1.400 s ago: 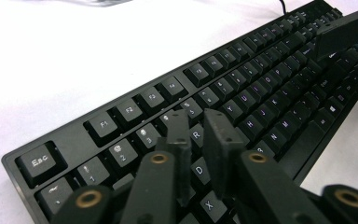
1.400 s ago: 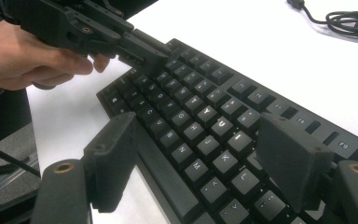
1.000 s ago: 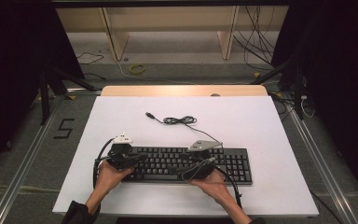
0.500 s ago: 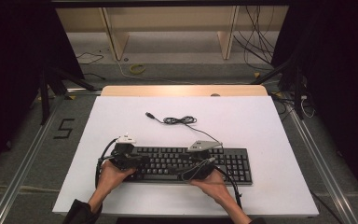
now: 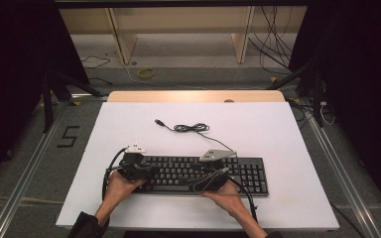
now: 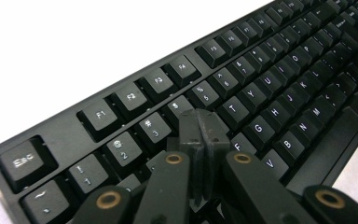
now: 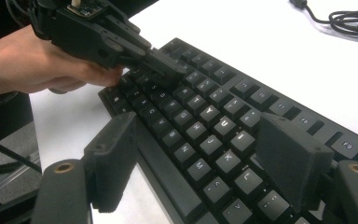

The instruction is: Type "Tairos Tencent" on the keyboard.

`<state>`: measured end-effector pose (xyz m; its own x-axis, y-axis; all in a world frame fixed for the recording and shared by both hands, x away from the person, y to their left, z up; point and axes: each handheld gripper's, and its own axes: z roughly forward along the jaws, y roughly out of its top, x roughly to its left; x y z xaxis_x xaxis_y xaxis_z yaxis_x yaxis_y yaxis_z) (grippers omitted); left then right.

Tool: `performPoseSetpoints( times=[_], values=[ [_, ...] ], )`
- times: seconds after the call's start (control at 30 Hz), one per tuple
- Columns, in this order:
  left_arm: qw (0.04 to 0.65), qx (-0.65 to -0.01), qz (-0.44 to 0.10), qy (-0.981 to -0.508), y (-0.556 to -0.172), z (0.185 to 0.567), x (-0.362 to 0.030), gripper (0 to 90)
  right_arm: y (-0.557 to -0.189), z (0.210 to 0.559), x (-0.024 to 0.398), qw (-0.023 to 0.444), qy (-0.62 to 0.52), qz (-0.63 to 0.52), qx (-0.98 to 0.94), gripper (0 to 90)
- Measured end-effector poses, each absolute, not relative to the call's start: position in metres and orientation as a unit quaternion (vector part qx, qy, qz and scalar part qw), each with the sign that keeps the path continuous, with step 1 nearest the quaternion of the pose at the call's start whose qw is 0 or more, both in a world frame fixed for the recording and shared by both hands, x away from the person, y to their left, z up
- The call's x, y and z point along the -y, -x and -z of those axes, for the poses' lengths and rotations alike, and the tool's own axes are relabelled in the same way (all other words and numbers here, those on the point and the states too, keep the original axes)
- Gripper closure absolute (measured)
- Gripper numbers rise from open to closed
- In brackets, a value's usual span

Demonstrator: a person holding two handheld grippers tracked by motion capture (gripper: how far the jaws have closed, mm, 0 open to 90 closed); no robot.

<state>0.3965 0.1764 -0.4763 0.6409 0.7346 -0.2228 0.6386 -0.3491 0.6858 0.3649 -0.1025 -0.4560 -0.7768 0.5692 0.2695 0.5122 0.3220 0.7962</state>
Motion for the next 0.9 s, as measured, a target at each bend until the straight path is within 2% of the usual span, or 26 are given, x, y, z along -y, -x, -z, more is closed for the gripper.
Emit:
performPoseSetpoints(
  times=[0.63, 0.9],
  values=[
    [0.421, -0.419, -0.046, -0.803, -0.391, 0.465, -0.181, 72.0, -0.365, 0.456, 0.102, 0.03, -0.33, -0.479, -0.813, 30.4],
    [0.425, -0.423, -0.039, -0.799, -0.388, 0.463, -0.182, 61.5, -0.364, 0.457, 0.101, 0.029, -0.33, -0.478, -0.814, 30.5]
  ],
)
